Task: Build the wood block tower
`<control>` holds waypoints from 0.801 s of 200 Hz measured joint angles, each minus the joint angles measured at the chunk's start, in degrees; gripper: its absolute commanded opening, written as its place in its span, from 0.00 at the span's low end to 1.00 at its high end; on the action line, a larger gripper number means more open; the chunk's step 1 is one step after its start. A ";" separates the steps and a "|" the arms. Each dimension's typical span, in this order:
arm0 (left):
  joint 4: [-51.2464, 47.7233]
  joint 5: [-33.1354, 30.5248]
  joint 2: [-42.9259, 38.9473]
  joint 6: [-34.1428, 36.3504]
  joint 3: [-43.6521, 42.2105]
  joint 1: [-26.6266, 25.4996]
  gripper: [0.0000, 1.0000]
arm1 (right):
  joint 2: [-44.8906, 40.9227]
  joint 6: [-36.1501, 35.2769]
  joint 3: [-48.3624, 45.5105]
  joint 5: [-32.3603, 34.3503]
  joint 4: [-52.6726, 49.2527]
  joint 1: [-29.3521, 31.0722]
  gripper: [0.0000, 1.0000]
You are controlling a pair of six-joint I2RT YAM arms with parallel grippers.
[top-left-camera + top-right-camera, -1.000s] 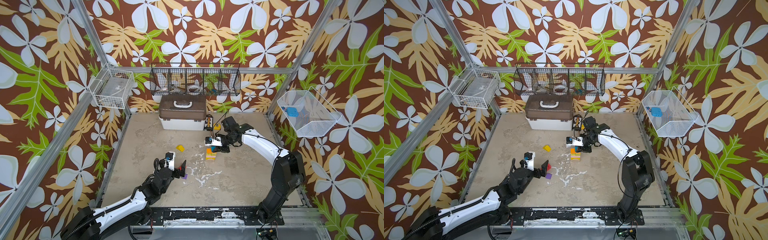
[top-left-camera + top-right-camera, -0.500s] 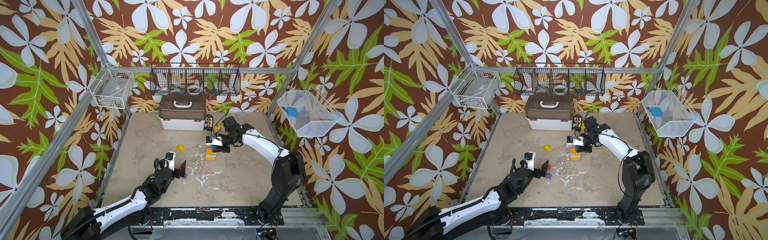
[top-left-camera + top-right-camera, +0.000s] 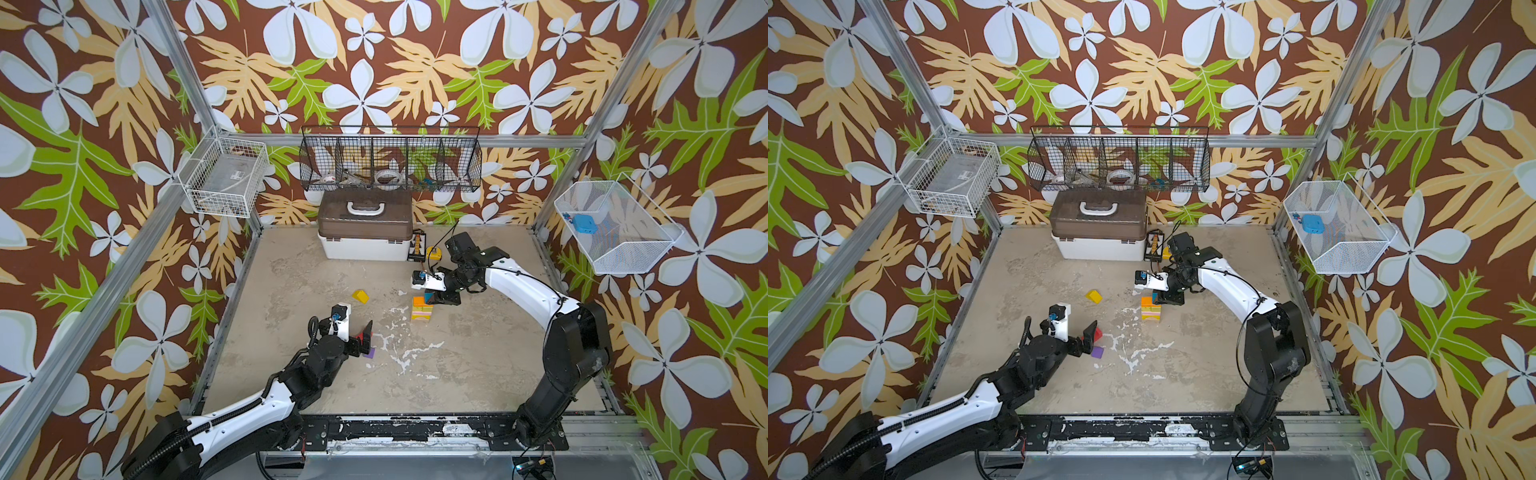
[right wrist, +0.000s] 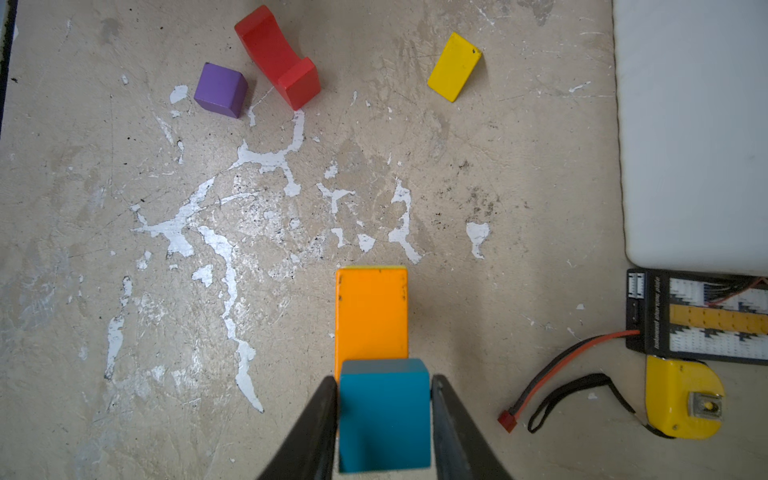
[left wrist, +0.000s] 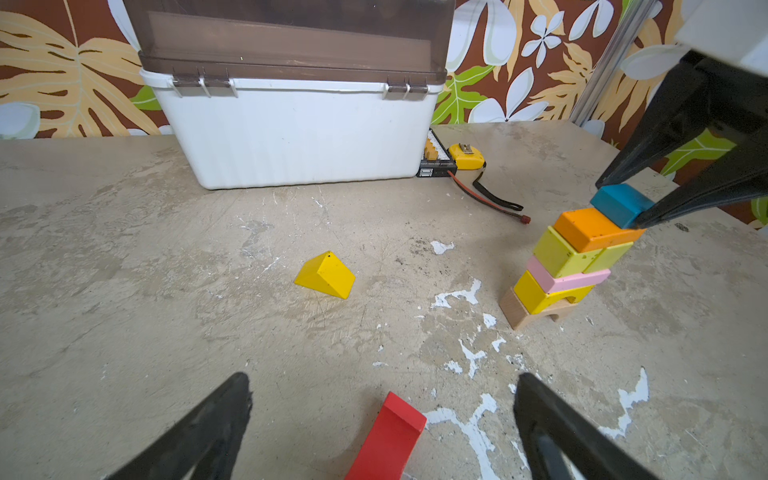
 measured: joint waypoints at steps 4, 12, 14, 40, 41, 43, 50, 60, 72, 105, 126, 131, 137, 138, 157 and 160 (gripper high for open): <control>0.00 0.00 0.00 0.00 0.00 0.00 1.00 | 0.00 0.04 0.02 -0.04 0.02 0.02 0.40; 0.00 0.00 0.00 0.00 0.00 0.00 1.00 | 0.00 0.13 0.02 -0.09 0.04 0.02 0.40; 0.00 0.00 0.00 0.00 0.00 0.00 1.00 | 0.00 0.13 0.02 -0.11 0.04 0.02 0.40; 0.00 0.00 0.00 0.00 0.00 0.00 1.00 | 0.00 0.15 0.07 -0.11 0.17 0.02 0.35; 0.00 0.00 0.00 0.00 0.00 0.00 1.00 | 0.00 0.15 0.07 -0.11 0.17 0.02 0.35; 0.00 0.00 0.00 0.00 0.00 0.00 1.00 | 0.00 0.15 0.07 -0.11 0.17 0.02 0.35; 0.00 0.00 0.00 0.00 0.00 0.00 1.00 | 0.00 0.17 0.13 -0.11 0.17 0.02 0.34; 0.00 0.00 0.00 0.00 0.00 0.00 1.00 | 0.00 0.17 0.28 -0.11 0.17 0.02 0.33; 0.00 0.02 0.00 0.00 0.00 0.00 1.00 | 0.07 0.17 0.57 -0.11 0.15 0.02 0.33; 0.00 0.02 0.09 0.00 0.00 0.00 1.00 | 0.42 0.37 0.96 -0.13 0.13 0.02 0.33; 0.00 0.02 0.22 0.00 0.00 0.00 1.00 | 0.44 0.37 0.96 -0.15 0.11 0.02 0.34; 0.00 0.02 0.24 0.00 0.00 0.00 1.00 | 0.44 0.35 0.98 -0.20 0.09 0.02 0.34; 0.02 0.02 0.24 0.00 0.00 0.00 1.00 | 0.44 0.35 0.98 -0.31 0.07 0.02 0.34; 0.02 0.02 0.24 0.00 0.00 0.00 1.00 | 0.44 0.35 0.98 -0.35 0.04 0.02 0.34; 0.02 0.02 0.33 0.00 0.00 0.00 1.00 | 0.42 0.35 0.96 -0.85 -0.24 0.02 0.34; 0.02 0.02 0.33 0.00 0.00 0.00 1.00 | 0.42 0.35 0.94 -1.01 -0.22 0.02 0.35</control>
